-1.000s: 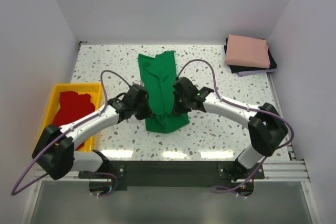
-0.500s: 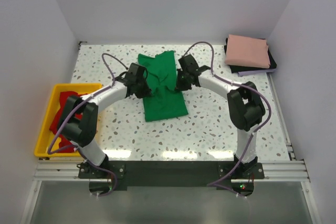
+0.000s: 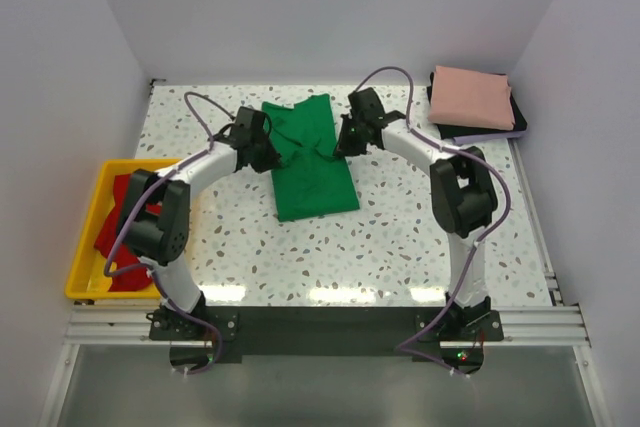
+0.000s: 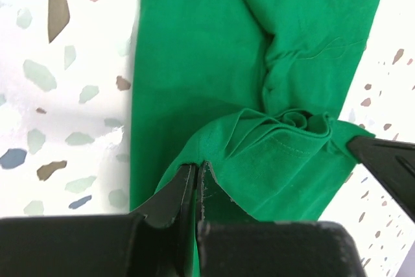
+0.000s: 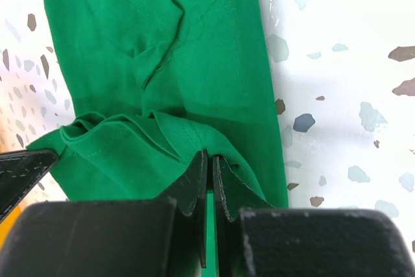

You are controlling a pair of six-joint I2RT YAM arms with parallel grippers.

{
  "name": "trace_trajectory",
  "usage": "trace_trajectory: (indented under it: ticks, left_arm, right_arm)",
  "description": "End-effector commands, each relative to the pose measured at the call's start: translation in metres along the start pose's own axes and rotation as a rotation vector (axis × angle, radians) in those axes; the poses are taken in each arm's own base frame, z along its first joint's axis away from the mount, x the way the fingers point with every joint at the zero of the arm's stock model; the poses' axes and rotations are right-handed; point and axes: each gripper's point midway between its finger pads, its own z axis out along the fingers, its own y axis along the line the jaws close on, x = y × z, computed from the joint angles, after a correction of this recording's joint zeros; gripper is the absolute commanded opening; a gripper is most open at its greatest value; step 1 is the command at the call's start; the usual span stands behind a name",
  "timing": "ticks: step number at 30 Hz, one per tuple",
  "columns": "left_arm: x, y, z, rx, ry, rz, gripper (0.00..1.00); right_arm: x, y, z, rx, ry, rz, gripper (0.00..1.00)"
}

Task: Fold and stack the t-shirts
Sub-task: Fold the tshirt

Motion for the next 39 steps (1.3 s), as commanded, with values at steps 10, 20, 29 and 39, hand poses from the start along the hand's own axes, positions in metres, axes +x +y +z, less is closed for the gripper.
trace_trajectory:
  ticks: [10, 20, 29, 39]
  left_arm:
    - [-0.035, -0.016, 0.021, 0.069, -0.051, 0.02, 0.0]
    - [-0.058, -0.02, 0.03, 0.134, -0.112, 0.032, 0.32]
    - [-0.076, -0.035, -0.009, 0.198, -0.21, 0.061, 0.48]
    - [-0.026, -0.105, 0.002, 0.326, -0.103, 0.194, 0.08]
  right_arm:
    - [-0.04, 0.0, 0.008, -0.06, -0.046, 0.02, 0.0]
    - [-0.072, -0.011, 0.006, -0.123, -0.077, 0.013, 0.38]
    - [-0.089, -0.017, -0.041, -0.083, -0.202, -0.038, 0.56]
    - [-0.051, 0.029, -0.015, -0.064, -0.163, -0.196, 0.41]
